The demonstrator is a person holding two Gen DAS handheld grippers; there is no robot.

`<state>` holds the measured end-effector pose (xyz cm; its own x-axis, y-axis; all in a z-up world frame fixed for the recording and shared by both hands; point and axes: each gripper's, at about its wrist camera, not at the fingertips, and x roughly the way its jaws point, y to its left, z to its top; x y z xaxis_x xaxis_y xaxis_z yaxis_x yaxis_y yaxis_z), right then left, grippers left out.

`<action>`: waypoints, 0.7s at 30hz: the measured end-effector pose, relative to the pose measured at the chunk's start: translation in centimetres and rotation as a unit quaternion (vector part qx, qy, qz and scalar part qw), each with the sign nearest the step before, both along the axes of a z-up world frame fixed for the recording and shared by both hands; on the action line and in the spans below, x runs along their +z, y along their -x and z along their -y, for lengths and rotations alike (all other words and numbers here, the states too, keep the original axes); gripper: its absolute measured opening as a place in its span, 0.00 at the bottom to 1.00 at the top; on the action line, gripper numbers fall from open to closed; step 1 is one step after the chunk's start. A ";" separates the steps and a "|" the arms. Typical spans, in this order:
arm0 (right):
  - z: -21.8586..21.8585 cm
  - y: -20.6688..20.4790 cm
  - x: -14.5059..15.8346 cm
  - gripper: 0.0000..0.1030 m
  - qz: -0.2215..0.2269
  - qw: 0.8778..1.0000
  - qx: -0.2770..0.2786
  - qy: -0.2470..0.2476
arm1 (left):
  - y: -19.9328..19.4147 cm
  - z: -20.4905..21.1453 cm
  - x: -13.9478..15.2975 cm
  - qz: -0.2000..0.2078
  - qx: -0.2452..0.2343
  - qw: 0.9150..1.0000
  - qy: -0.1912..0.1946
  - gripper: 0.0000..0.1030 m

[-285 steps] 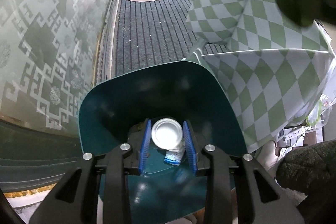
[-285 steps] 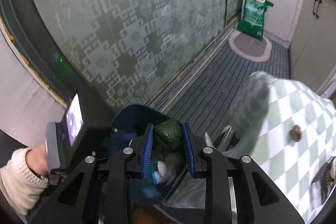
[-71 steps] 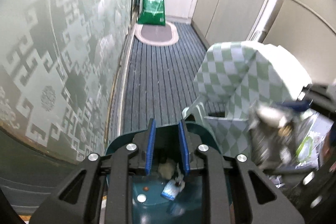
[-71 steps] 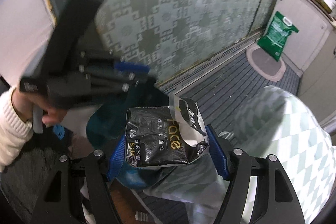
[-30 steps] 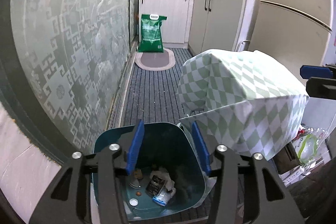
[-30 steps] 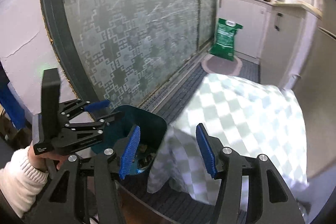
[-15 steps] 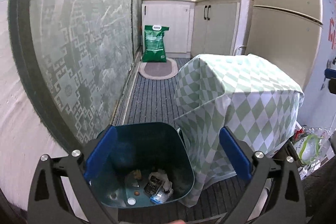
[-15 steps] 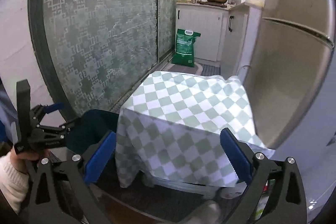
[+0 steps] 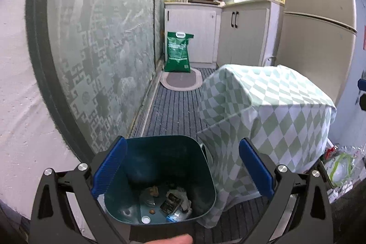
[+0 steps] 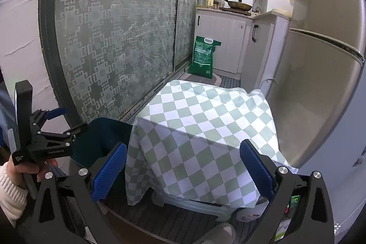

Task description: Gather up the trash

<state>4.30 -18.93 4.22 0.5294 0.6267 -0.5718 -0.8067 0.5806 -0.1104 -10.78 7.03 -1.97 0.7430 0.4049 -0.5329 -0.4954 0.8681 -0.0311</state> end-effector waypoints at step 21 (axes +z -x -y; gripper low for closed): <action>-0.8 0.4 -0.3 0.97 0.000 1.000 0.005 0.000 | 0.7 -0.5 0.6 0.017 0.014 1.000 -0.004 0.97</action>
<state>3.95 -18.10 3.96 0.5228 0.6313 -0.5728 -0.8123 0.5727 -0.1102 -11.49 7.56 -1.41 0.7498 0.4294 -0.5034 -0.5175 0.8547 -0.0418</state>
